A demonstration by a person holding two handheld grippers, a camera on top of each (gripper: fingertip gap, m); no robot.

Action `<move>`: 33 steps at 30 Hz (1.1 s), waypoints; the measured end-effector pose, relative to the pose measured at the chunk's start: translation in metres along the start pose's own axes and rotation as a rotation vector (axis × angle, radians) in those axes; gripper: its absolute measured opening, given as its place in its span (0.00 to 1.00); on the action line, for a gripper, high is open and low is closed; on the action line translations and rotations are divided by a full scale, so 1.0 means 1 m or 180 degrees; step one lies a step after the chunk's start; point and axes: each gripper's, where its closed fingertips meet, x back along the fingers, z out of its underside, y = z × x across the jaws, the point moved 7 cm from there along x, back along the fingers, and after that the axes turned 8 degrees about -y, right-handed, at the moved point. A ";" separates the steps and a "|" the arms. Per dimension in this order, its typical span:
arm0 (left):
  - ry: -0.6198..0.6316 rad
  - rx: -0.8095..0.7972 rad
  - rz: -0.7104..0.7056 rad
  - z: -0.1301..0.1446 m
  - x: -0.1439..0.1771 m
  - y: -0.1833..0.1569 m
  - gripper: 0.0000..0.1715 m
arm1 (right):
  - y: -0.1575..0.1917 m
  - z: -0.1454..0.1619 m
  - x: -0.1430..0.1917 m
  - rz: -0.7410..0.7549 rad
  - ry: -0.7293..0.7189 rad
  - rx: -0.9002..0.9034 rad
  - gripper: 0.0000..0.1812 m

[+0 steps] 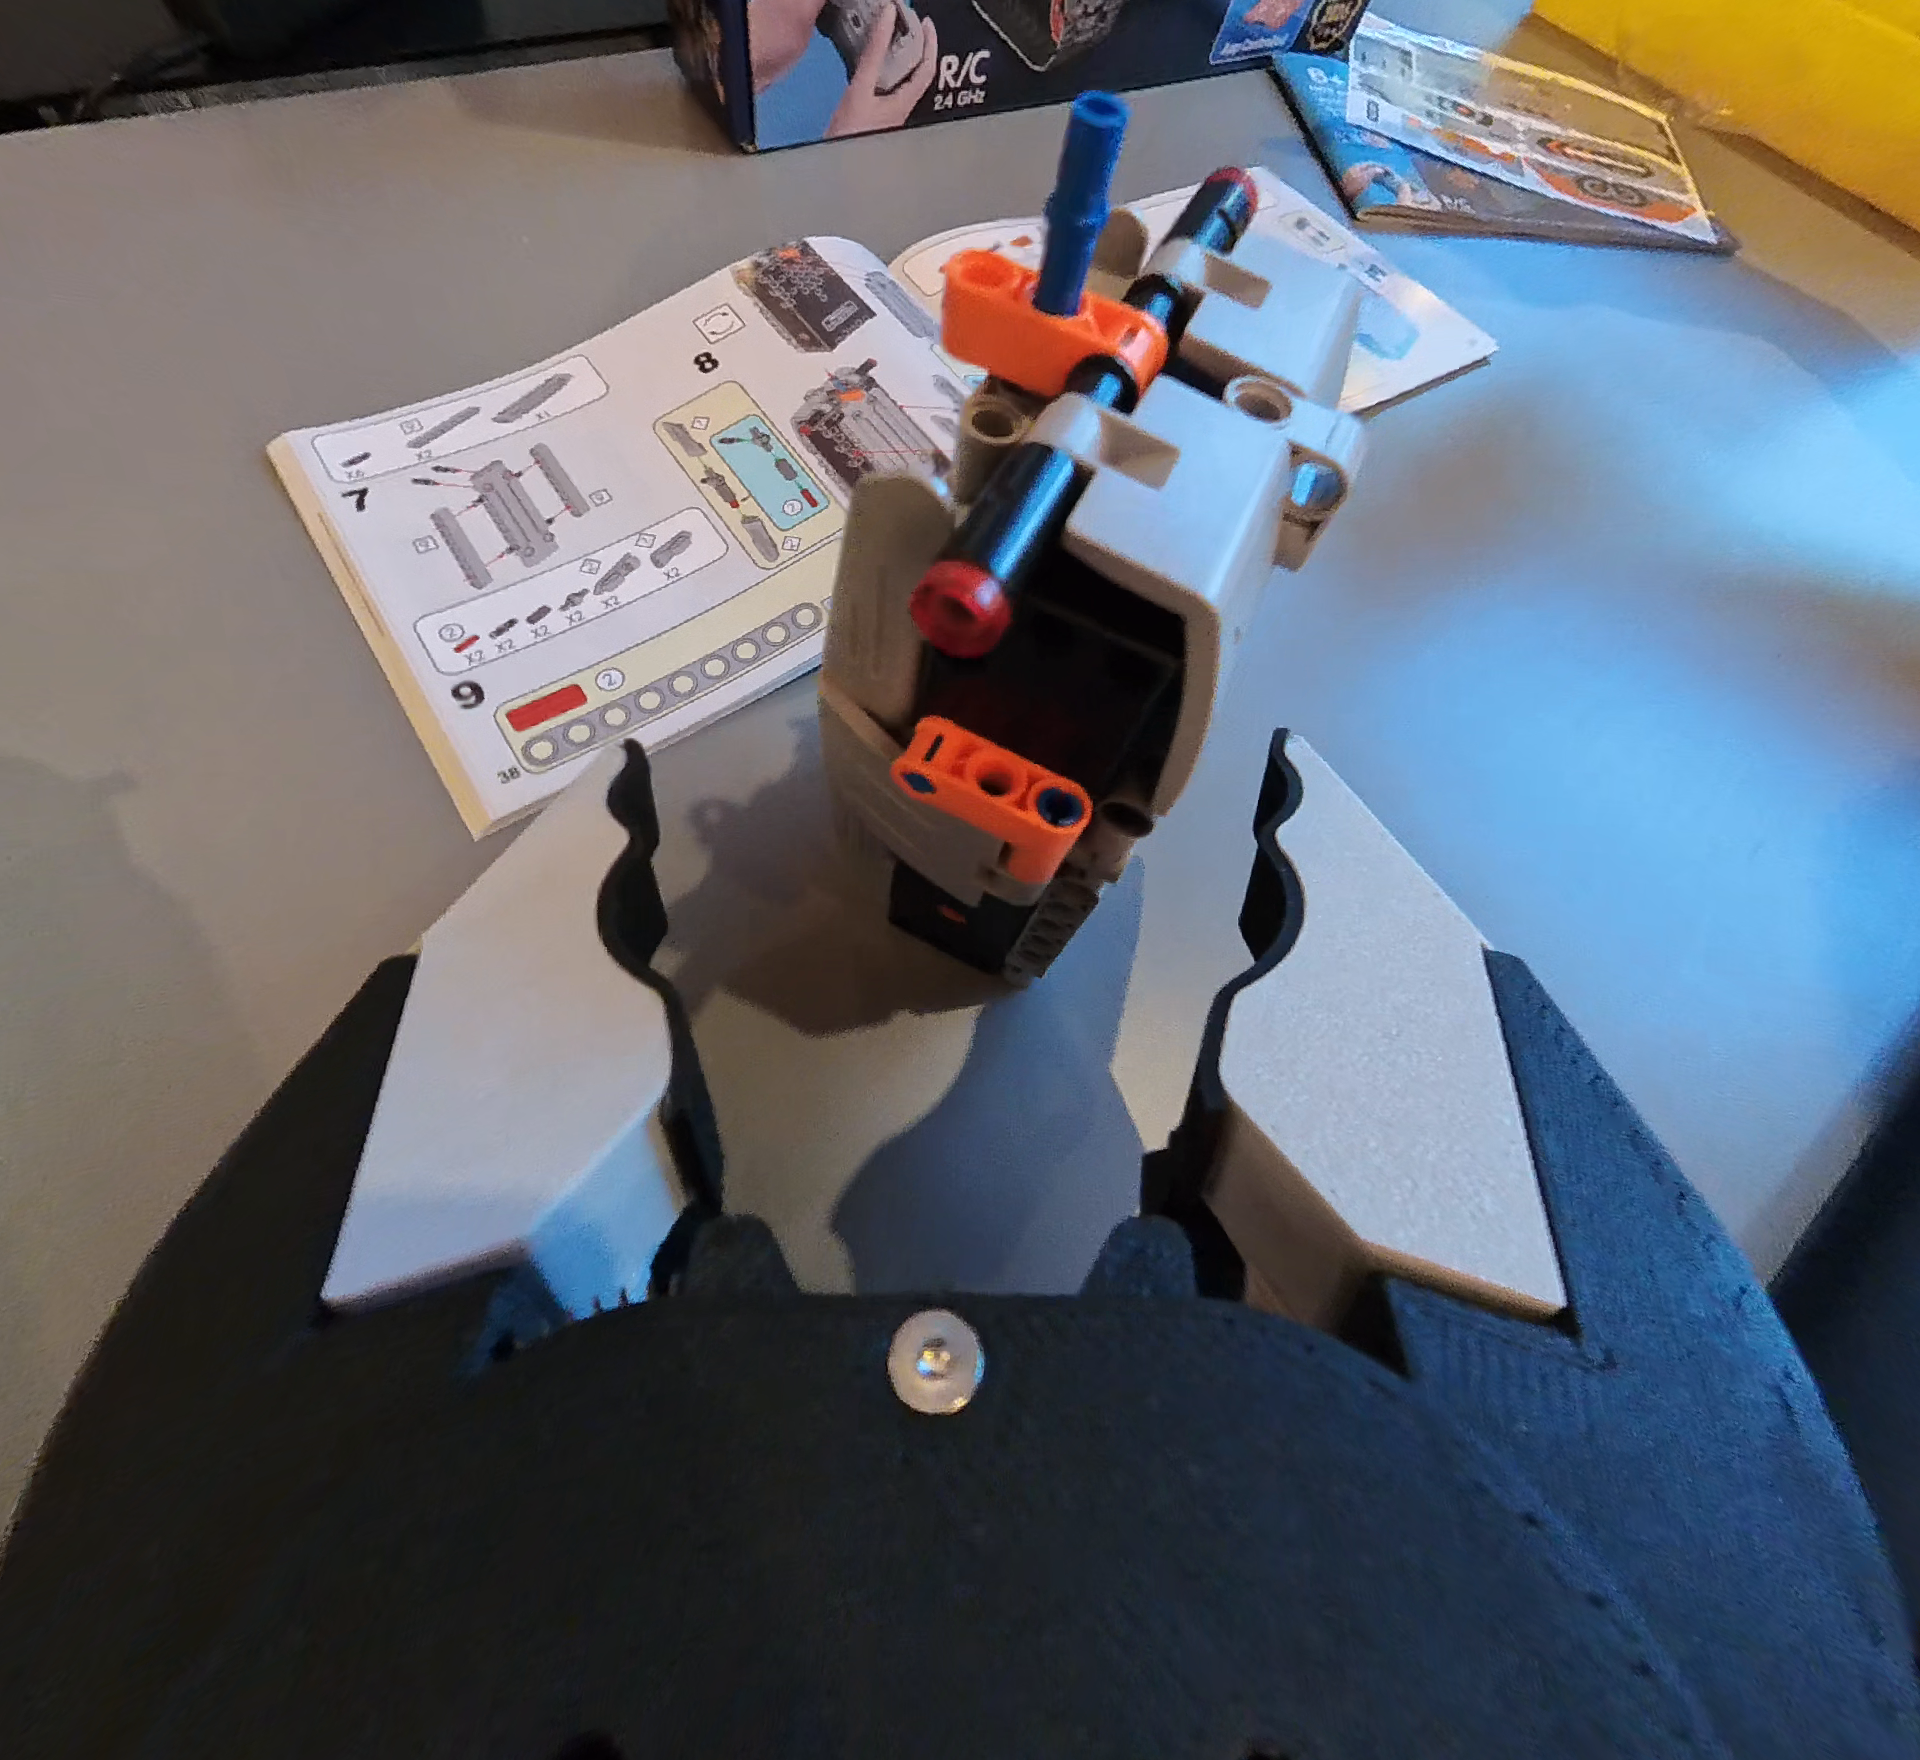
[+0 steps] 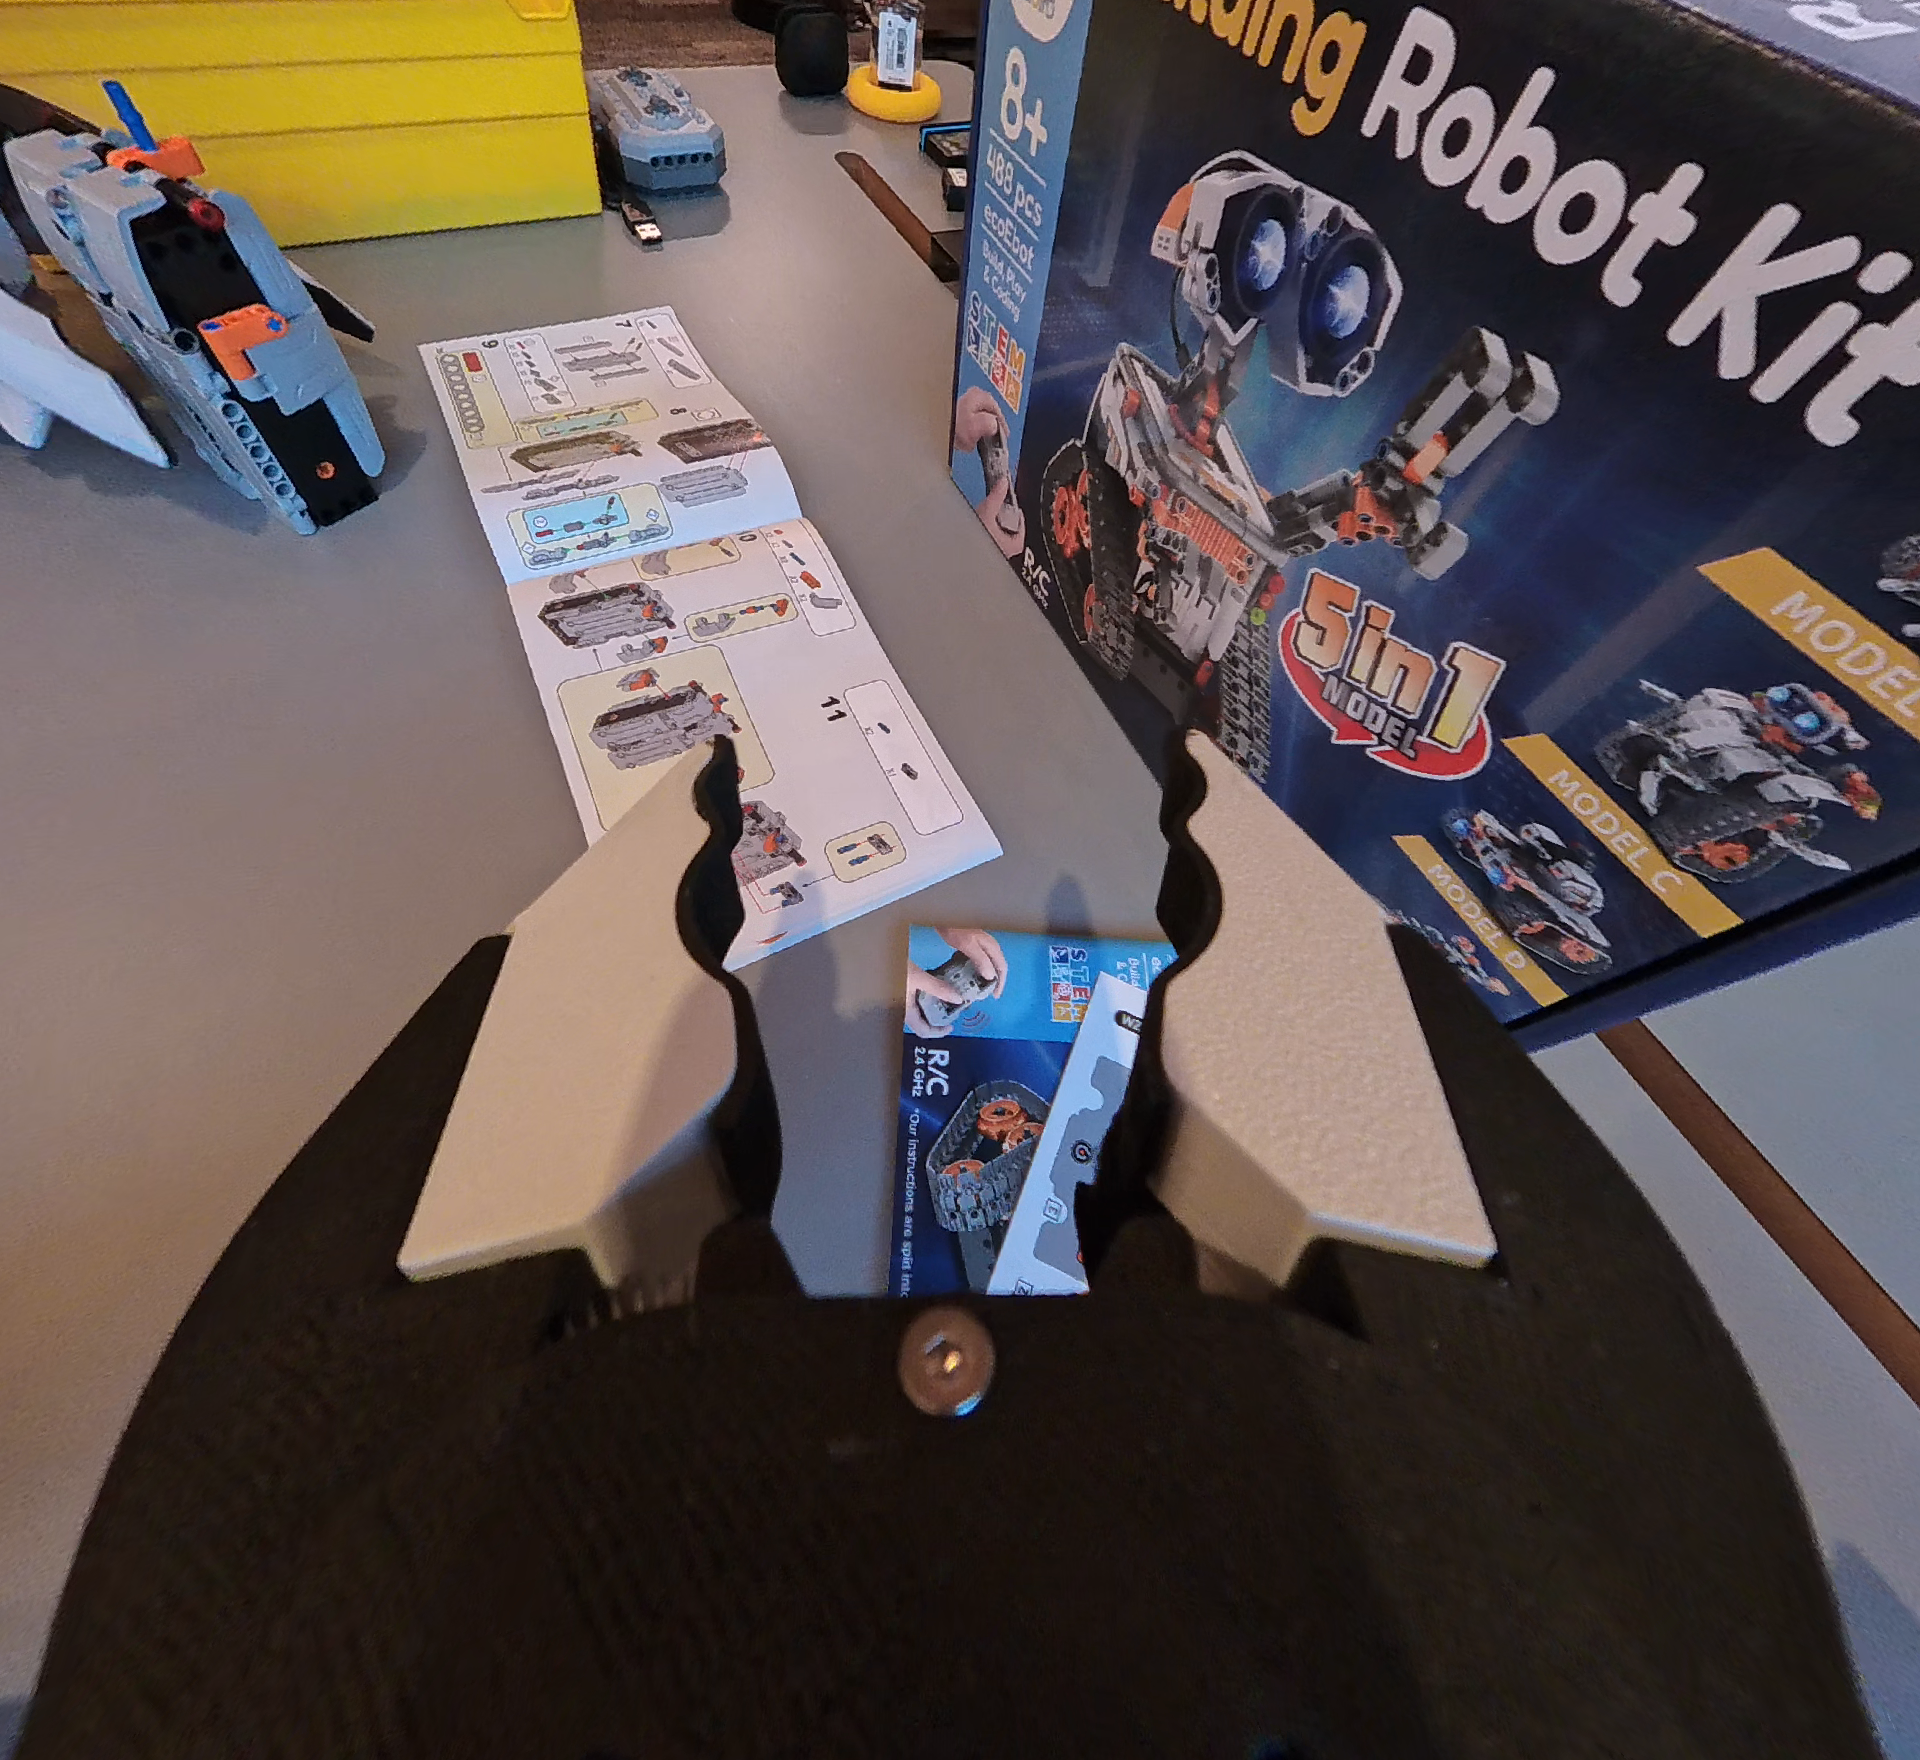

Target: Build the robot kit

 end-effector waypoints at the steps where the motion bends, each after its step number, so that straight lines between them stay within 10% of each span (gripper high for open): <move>1: 0.0003 -0.0017 0.0016 0.000 -0.001 0.000 0.67 | 0.001 0.000 0.000 -0.0002 0.0008 0.0007 0.45; 11: 0.0344 0.0009 0.0167 0.010 -0.002 -0.009 0.44 | -0.001 0.002 0.008 0.0058 0.0004 -0.0021 0.45; 33: 0.1399 0.0020 -0.0662 0.017 -0.008 -0.064 0.54 | 0.001 0.007 -0.001 -0.0019 0.0140 -0.0008 0.45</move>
